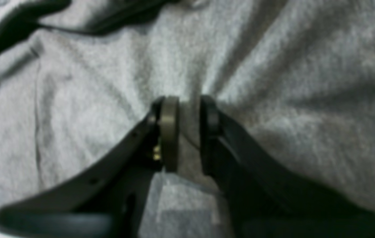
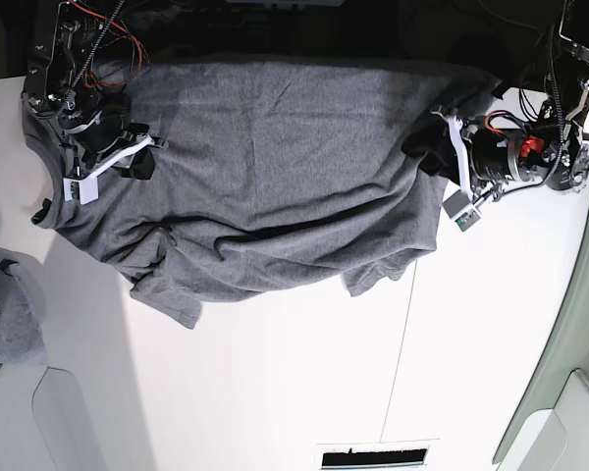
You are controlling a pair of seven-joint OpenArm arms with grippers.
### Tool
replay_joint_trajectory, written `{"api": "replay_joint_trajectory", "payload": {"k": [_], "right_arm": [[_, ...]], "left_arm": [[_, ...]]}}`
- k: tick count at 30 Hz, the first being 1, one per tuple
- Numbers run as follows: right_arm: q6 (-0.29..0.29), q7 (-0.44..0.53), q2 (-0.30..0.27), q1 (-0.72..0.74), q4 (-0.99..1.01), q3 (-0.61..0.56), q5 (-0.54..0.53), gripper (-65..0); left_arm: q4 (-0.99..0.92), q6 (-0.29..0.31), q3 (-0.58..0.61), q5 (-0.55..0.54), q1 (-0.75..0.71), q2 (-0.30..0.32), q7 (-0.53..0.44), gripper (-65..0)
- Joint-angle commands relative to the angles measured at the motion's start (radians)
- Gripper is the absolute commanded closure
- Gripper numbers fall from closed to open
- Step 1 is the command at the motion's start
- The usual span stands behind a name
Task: Layout the t-shirt on the table in an organized manner, then fold the t-shirt properly
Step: 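Regrasp the shirt hem with the left gripper and pull it outward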
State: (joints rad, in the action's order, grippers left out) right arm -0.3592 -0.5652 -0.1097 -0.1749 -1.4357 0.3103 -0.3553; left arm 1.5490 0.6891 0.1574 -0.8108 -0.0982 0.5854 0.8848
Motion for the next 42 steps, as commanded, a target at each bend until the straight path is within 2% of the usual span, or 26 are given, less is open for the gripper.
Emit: {"api": "replay_joint_trajectory", "payload": {"k": [1,4,7,9,15,21,24,27,30,33,35,37,42], "right_arm": [[0.012,-0.038,-0.015,-0.003,-0.006,0.003,0.023,-11.5],[0.012,-0.038,-0.029,-0.003,-0.006,0.003,0.023,-11.5],[0.011,-0.039,-0.032,-0.003,-0.006,0.003,0.023,-11.5],[0.012,-0.038,-0.031,-0.003,-0.006,0.003,0.022,-11.5],[0.011,-0.039,-0.031,-0.003,-0.006,0.003,0.023,-11.5],[0.011,-0.042,-0.031,-0.003,-0.006,0.003,0.026,-11.5],[0.011,-0.049,-0.031,-0.003,-0.006,0.003,0.026,-11.5],[0.011,-0.05,-0.031,-0.003,-0.006,0.003,0.027,-11.5],[0.011,-0.064,-0.031,-0.003,-0.006,0.003,0.04,-11.5],[0.011,-0.064,-0.031,-0.003,-0.006,0.003,0.045,-11.5],[0.011,-0.064,-0.031,-0.003,-0.006,0.003,0.043,-11.5],[0.011,-0.064,-0.031,-0.003,-0.006,0.003,0.043,-11.5],[0.011,-0.064,-0.031,-0.003,-0.006,0.003,0.045,-11.5]], "left_arm": [[0.033,0.009,-0.013,-0.01,0.03,0.016,-0.042,-26.4],[0.047,0.0,-0.021,0.044,0.098,0.016,-0.119,-26.4],[0.039,-0.048,-0.021,0.14,0.179,0.01,-0.214,-26.5],[0.013,-0.071,-0.021,0.191,0.237,-0.005,-0.245,-26.5],[-0.226,-0.098,-0.011,0.285,0.417,-0.122,-0.3,-26.5],[-0.515,-0.098,0.082,0.413,0.528,-0.22,-0.377,-26.5],[-0.563,-0.098,0.143,0.455,0.533,-0.235,-0.433,-28.2],[-0.566,-0.107,0.211,0.47,0.532,-0.239,-0.443,-29.7],[-0.567,-0.18,0.276,0.541,0.532,-0.239,-0.467,-29.7],[-0.567,-0.211,0.337,0.582,0.532,-0.239,-0.47,-29.7],[-0.567,-0.256,0.377,0.614,0.53,-0.239,-0.471,-29.6],[-0.567,-0.317,0.403,0.646,0.53,-0.239,-0.472,-24.6],[-0.566,-0.425,0.404,0.743,0.543,-0.236,-0.462,-0.5]]}}
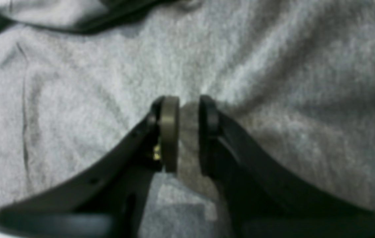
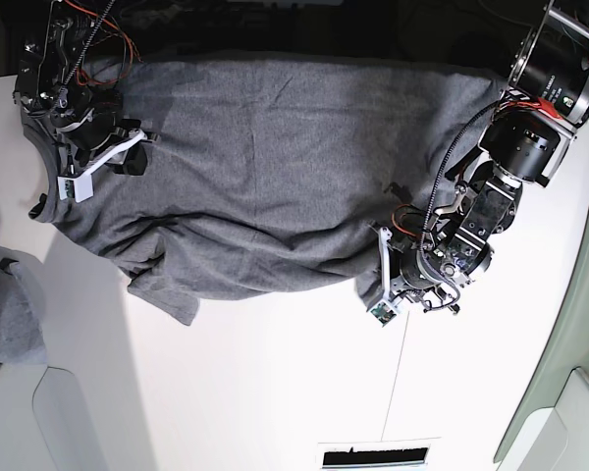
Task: Layout the t-shirt on the table in an organized manner, then fold the t-shirt properly
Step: 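Regrasp the shirt hem with the left gripper and pull it outward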
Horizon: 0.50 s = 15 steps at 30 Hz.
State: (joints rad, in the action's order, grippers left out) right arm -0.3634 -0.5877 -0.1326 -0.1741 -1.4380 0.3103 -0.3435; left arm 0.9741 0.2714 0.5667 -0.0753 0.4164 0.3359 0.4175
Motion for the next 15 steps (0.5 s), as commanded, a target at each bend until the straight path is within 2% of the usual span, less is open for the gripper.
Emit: {"api": "replay_joint_trajectory", "payload": {"k": [1,7,12,15], "right_arm": [[0.016,-0.042,-0.008,-0.003,-0.003,0.003,0.033,-11.5],[0.016,-0.042,-0.008,-0.004,-0.003,0.003,0.033,-11.5],[0.016,-0.042,-0.008,-0.004,-0.003,0.003,0.033,-11.5],[0.016,-0.042,-0.008,-0.003,-0.003,0.003,0.033,-11.5]], "left_arm": [[0.008,-0.027,-0.005,0.018,0.037,0.015,0.015,0.0],[0.008,-0.095,-0.005,0.028,0.133,0.018,0.074,0.0],[0.008,-0.099,-0.005,0.028,0.188,0.044,0.081,0.0],[0.008,-0.158,-0.005,0.031,0.193,0.071,0.081,0.0]]}}
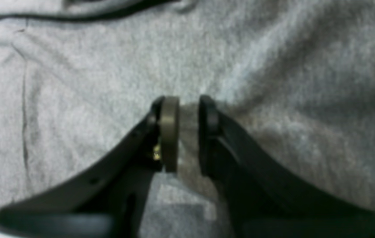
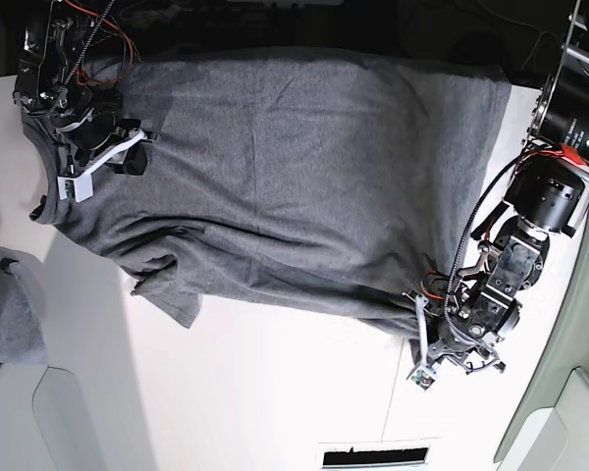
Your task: Layout the t-shirt on the table in an organized manner, then fold the t-shirt properly
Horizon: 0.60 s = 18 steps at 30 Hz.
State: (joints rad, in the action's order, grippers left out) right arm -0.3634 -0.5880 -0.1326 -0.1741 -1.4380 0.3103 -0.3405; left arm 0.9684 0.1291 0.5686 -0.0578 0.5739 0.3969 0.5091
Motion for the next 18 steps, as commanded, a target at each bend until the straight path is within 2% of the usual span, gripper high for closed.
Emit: {"api": "replay_joint_trajectory", "payload": {"k": [1,5,7,11,16,18], "right_arm": [[0.016,-0.041,-0.008,-0.003,-0.003,0.003,0.03,-11.5],[0.016,-0.04,-0.008,-0.003,-0.003,0.003,0.029,-11.5],[0.016,-0.037,-0.008,-0.003,-0.003,0.003,0.028,-11.5],[0.016,-0.037,-0.008,0.0,-0.003,0.003,0.014,-11.5],[0.016,-0.033,-0.009,0.019,-0.004,0.003,0.015,-14.2],[0.016,-0.033,-0.011,0.03,-0.008,0.003,0.014,-16.3]], "left_arm": [[0.014,-0.045,-0.007,0.023,0.035,0.019,-0.009,0.0],[0.014,-0.118,-0.008,0.054,0.035,0.051,0.019,-7.9],[0.014,-0.121,-0.008,0.054,0.034,0.064,0.035,-12.8],[0.014,-0.12,-0.008,0.043,0.024,0.072,0.047,-29.1],[0.019,-0.122,-0.008,-0.046,0.024,0.072,0.067,-30.5],[0.029,-0.078,-0.008,-0.112,0.024,0.072,0.069,-30.5]]}}
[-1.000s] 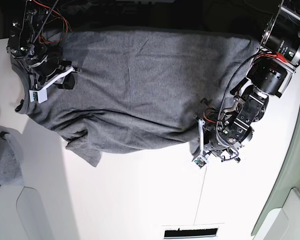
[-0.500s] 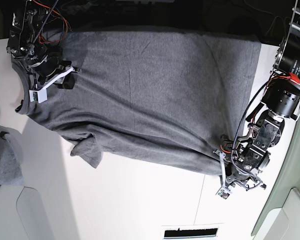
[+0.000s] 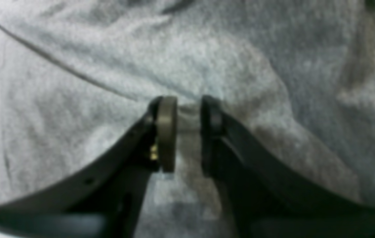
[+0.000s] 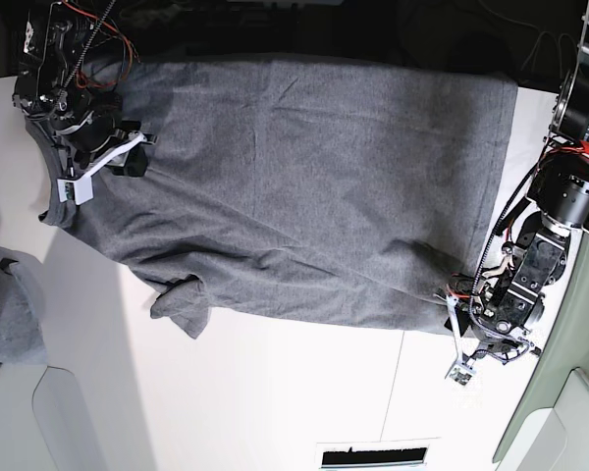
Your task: Layout the t-shirt on the table in an organized manner, then fold the t-shirt properly
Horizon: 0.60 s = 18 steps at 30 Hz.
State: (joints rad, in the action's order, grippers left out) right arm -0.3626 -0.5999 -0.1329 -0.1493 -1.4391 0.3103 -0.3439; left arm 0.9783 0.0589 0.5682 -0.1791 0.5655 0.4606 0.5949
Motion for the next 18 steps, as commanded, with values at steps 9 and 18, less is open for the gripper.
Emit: {"api": "replay_joint_trajectory", "payload": {"k": [9,18], "right_arm": [[0.015,0.006,-0.011,0.02,-0.163,0.005,-0.015,-20.0],[0.074,0.046,-0.011,0.209,-0.169,0.005,0.062,-28.3]], "left_arm": [[0.034,0.314,-0.008,-0.282,-0.006,-0.039,-0.014,-30.5],[0.033,0.357,-0.008,-0.272,-0.114,-0.168,-0.023,-30.5]]}}
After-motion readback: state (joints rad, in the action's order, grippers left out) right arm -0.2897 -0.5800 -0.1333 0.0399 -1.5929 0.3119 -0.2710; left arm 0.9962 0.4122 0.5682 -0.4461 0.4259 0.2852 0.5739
